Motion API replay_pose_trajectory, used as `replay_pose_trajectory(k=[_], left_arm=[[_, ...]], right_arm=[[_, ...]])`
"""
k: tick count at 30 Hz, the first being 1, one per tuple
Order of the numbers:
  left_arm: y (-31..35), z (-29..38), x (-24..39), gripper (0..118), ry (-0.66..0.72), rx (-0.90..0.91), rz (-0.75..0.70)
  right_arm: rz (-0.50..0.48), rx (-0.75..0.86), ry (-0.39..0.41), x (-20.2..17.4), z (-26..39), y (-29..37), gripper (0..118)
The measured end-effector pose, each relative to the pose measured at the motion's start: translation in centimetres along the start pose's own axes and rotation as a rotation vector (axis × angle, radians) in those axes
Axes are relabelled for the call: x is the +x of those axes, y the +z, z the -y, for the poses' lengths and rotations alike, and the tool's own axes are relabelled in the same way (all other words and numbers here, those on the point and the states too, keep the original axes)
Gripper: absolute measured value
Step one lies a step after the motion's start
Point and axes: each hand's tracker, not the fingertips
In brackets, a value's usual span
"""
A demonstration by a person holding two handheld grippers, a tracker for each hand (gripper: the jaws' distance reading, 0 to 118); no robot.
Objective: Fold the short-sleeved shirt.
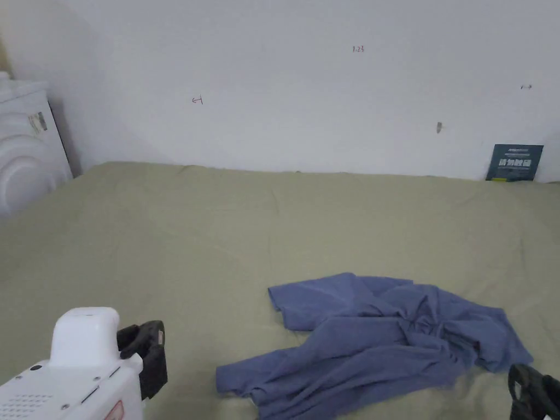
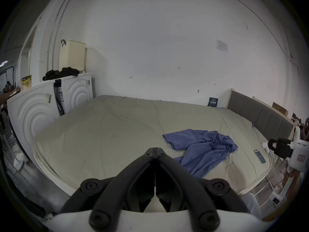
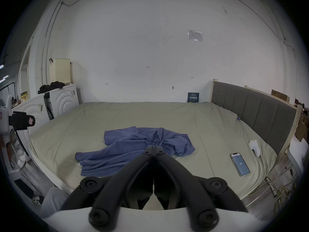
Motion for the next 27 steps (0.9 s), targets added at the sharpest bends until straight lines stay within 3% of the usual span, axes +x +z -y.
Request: replay_pose_trajectory(k=[5,13,15,16,17,18,19,23,24,27], left_arm=[[-2.1,-0.1,0.2,0,-0.025,-0.037,0.01],[-15.5,3.7,0.2,0,-0.11,-0.404,0.08],[-18.1,4.3,0.1,0,-0.069,-0.463,0.145],[-19.7,4.7,0.4,9,-0.07,-0.507,0.151],[-20.8,5.0,0.6,46,-0.089,-0.533,0.122],[-22.3,5.6,1.0,107,-0.108,-0.582,0.107],[-22.0,4.9,1.1,114,-0.082,-0.514,0.201],[-21.4,3.3,0.5,111,-0.101,-0.619,0.113],[-27.1,7.5,2.1,111,-0.134,-0.651,0.085],[-29.1,8.8,2.7,97,-0.126,-0.704,0.084]], right_arm=[[0.003,-0.007,-0.005,0.2,-0.2,-1.0,0],[-0.006,-0.087,-0.012,0.0,1.5,-3.0,0],[-0.008,-0.118,-0.004,-0.1,2.0,-3.6,0],[-0.009,-0.133,0.001,-0.2,2.4,-4.0,0],[-0.011,-0.147,0.005,-0.3,2.6,-4.3,0],[-0.016,-0.161,0.01,-0.3,2.9,-4.7,0],[-0.016,-0.175,0.013,-0.4,3.2,-5.1,0],[-0.032,-0.219,0.005,-0.6,4.1,-6.3,0],[-0.037,-0.229,0.001,-0.7,4.2,-6.5,0],[-0.037,-0.239,-0.005,-0.6,4.4,-6.8,0]])
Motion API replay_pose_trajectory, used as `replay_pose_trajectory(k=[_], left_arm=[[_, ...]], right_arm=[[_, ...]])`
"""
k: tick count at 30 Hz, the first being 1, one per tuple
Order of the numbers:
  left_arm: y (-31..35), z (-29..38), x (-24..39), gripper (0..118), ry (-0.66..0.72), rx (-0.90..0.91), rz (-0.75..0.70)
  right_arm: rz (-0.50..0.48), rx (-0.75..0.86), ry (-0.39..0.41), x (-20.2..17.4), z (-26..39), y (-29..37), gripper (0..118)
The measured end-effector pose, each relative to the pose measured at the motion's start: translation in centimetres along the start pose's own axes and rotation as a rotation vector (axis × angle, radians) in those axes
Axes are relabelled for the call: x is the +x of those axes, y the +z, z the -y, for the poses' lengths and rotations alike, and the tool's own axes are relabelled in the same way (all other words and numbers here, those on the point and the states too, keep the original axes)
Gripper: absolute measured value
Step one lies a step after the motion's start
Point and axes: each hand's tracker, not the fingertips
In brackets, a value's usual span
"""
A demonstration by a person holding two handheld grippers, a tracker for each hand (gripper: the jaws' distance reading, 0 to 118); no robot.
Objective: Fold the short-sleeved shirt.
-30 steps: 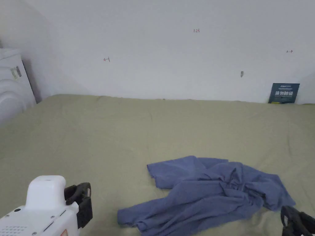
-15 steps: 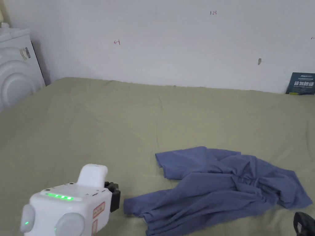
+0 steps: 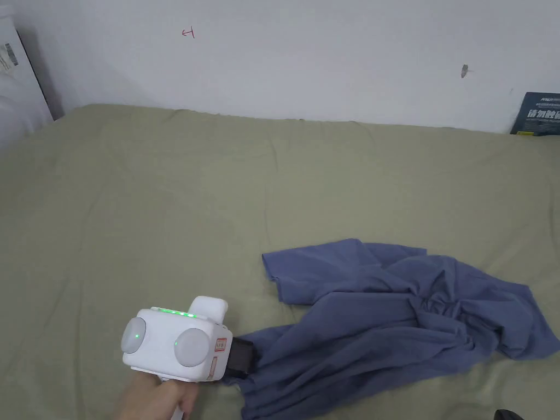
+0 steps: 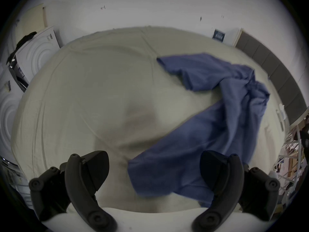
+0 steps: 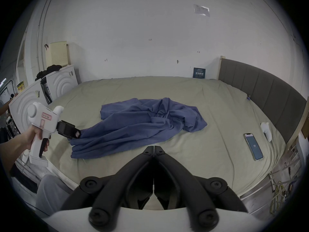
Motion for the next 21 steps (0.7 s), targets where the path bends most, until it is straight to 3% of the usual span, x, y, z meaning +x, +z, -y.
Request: replay_pose_trajectory(k=[1,2,3,4,8,12,21], left_arm=[[0.4,0.4,0.2,95,-0.004,-0.006,-0.027],[0.8,0.4,0.4,85,-0.015,0.004,-0.029],[1.7,0.2,0.5,59,-0.034,0.019,-0.045],[3.0,0.3,0.6,0,-0.06,0.07,-0.039],[4.2,0.4,-0.2,0,-0.024,0.049,-0.001],[4.0,0.0,-0.6,0,-0.002,0.057,0.006],[2.5,0.5,-1.3,0,0.028,0.065,0.011]], right_arm=[[-0.006,-0.002,-0.002,0.1,0.1,0.0,0],[-0.006,-0.006,-0.002,0.1,0.1,-0.1,0],[-0.007,-0.012,0.002,0.1,0.1,-0.1,0],[-0.009,-0.011,0.006,0.3,0.2,-0.1,0],[-0.013,-0.025,-0.042,1.4,-0.6,-0.6,0],[0.034,-0.02,-0.031,3.7,-3.2,-2.1,0],[0.134,-0.173,-0.024,14.4,-11.3,-16.4,0]])
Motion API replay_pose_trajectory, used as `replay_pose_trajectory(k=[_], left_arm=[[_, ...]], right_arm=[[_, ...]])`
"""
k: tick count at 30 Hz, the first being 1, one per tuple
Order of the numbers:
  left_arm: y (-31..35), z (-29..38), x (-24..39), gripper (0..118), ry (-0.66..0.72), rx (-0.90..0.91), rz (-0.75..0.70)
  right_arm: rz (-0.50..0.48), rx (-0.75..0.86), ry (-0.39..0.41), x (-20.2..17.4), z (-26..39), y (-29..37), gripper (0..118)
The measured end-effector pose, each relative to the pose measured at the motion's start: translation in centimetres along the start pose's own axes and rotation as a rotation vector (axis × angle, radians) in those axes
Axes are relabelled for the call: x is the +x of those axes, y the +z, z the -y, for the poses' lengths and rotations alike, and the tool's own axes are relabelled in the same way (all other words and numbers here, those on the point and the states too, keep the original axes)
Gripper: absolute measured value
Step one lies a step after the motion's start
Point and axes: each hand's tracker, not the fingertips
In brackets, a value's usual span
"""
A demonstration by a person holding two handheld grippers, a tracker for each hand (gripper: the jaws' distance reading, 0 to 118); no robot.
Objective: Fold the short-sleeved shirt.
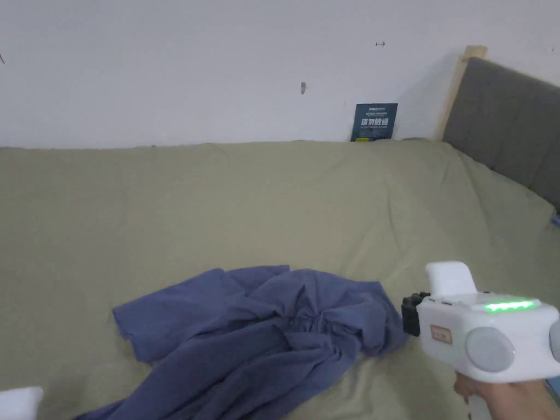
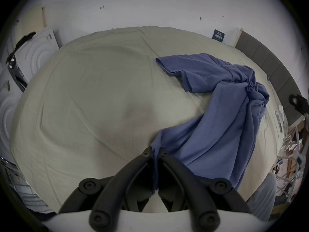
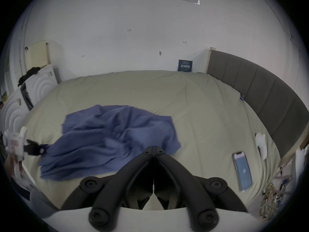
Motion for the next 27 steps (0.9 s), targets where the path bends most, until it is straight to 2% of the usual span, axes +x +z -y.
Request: replay_pose_trajectory(k=[3,5,6,7,8,9,11,14,15,16,17,18,19,20,22,23,24,25,27], left_arm=[[0.0,0.1,-0.1,0,0.007,0.009,0.008],[0.1,0.3,-0.2,0,0.005,0.01,0.011],[0.1,0.3,-0.2,0,0.009,0.012,0.013],[0.0,0.3,-0.3,0,0.02,0.011,0.017],[-0.1,0.3,-0.3,0,0.019,0.01,0.018],[-0.3,0.4,-0.4,0,0.019,0.008,0.02],[-0.4,0.4,-0.4,0,0.017,0.008,0.023],[-0.6,0.3,-0.5,0,0.025,0.001,0.03],[-0.7,0.2,-0.5,0,0.026,-0.004,0.035],[-0.8,0.2,-0.4,0,0.02,-0.01,0.034],[-0.9,0.1,-0.3,0,0.015,-0.015,0.031],[-1.0,0.0,-0.2,0,0.007,-0.019,0.025],[-1.0,0.0,0.0,0,0.004,-0.021,0.021],[-1.0,0.0,0.0,0,0.001,-0.023,0.017],[-0.8,-0.1,0.0,0,-0.006,-0.026,0.013],[-0.8,-0.2,0.0,0,-0.003,-0.028,0.015],[-0.7,-0.3,-0.1,0,-0.005,-0.034,0.016],[-0.5,-0.6,-0.2,0,0.012,-0.042,0.021],[0.1,-1.0,-0.6,0,0.037,-0.046,0.034]], right_arm=[[0.029,-0.053,-0.043,2.1,-2.9,-5.6,0],[0.017,-0.066,-0.029,3.1,-4.2,-8.9,4],[0.026,-0.123,-0.004,3.3,-4.7,-10.7,29],[0.042,-0.189,0.003,3.4,-5.1,-12.7,86],[0.019,-0.239,0.008,3.5,-5.2,-14.3,115],[0.026,-0.276,-0.008,3.7,-4.9,-15.4,118],[0.019,-0.303,-0.018,3.2,-5.1,-17.6,118],[0.01,-0.369,0.064,1.8,-4.1,-20.4,118],[0.033,-0.45,0.07,1.2,-3.7,-21.4,118],[0.054,-0.391,0.033,1.2,-3.9,-21.1,118],[0.063,-0.435,0.059,1.2,-4.4,-21.1,118],[0.065,-0.451,0.053,1.0,-5.0,-20.8,113],[0.042,-0.447,0.047,0.9,-5.3,-20.4,101],[0.018,-0.444,0.054,0.7,-5.4,-19.8,85],[-0.065,-0.401,0.067,0.7,-5.7,-17.3,65],[-0.013,-0.383,0.112,0.4,-5.9,-16.6,54],[-0.004,-0.349,0.125,0.3,-5.8,-15.3,8],[-0.055,-0.349,0.089,1.0,-6.1,-13.9,3],[-0.088,-0.322,0.022,1.7,-6.5,-11.3,3]])
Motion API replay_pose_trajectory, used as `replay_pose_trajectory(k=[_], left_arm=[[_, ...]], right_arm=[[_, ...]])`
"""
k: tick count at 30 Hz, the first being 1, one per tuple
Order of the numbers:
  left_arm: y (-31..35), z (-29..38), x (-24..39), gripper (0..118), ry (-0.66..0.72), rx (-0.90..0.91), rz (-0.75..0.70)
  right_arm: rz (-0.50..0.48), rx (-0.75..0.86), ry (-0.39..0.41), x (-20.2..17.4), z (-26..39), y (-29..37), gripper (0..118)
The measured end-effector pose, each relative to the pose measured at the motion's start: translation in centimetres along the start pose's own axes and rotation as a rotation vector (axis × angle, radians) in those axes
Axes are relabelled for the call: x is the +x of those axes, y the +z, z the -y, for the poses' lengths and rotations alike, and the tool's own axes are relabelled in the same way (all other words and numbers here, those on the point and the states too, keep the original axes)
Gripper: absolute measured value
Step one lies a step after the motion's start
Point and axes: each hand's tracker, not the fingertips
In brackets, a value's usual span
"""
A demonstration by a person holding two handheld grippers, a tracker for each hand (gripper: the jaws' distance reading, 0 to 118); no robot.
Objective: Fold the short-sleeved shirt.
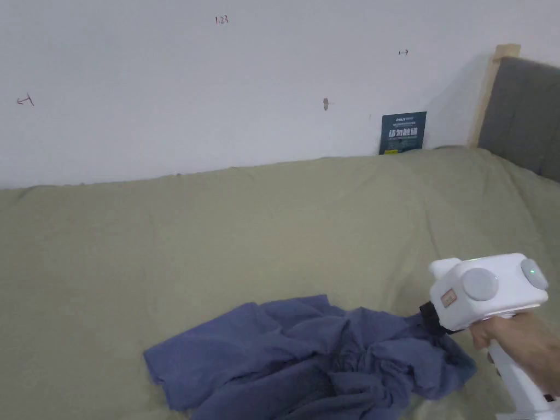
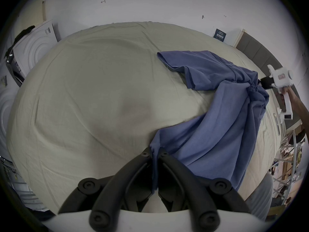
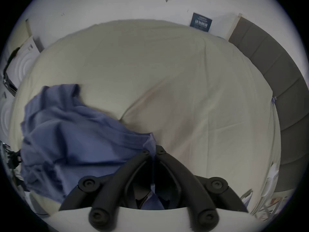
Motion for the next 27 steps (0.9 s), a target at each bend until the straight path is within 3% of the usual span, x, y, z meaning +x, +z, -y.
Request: replay_pose_trajectory(k=[5,9,10,13,19,27], left_arm=[[4.1,-1.5,-0.4,0,0.061,0.07,0.023],[9.8,-4.0,-0.5,0,0.058,0.195,-0.026],[11.4,-4.7,-0.7,0,0.042,0.213,-0.048],[15.9,-6.9,-1.2,0,0.022,0.292,-0.095],[26.3,-10.8,-2.6,0,0.068,0.488,-0.144],[37.0,-13.1,-1.8,0,0.093,0.636,-0.149]], right_arm=[[-0.006,0.135,-0.01,1.9,2.2,7.7,3],[-0.003,0.232,0.009,2.9,2.9,14.1,3],[0.008,0.28,0.02,1.5,3.6,17.5,3],[-0.012,0.373,-0.015,2.1,3.9,22.8,3],[-0.037,0.498,-0.039,4.4,2.9,31.3,3],[-0.044,0.639,-0.044,4.4,2.3,40.1,3]])
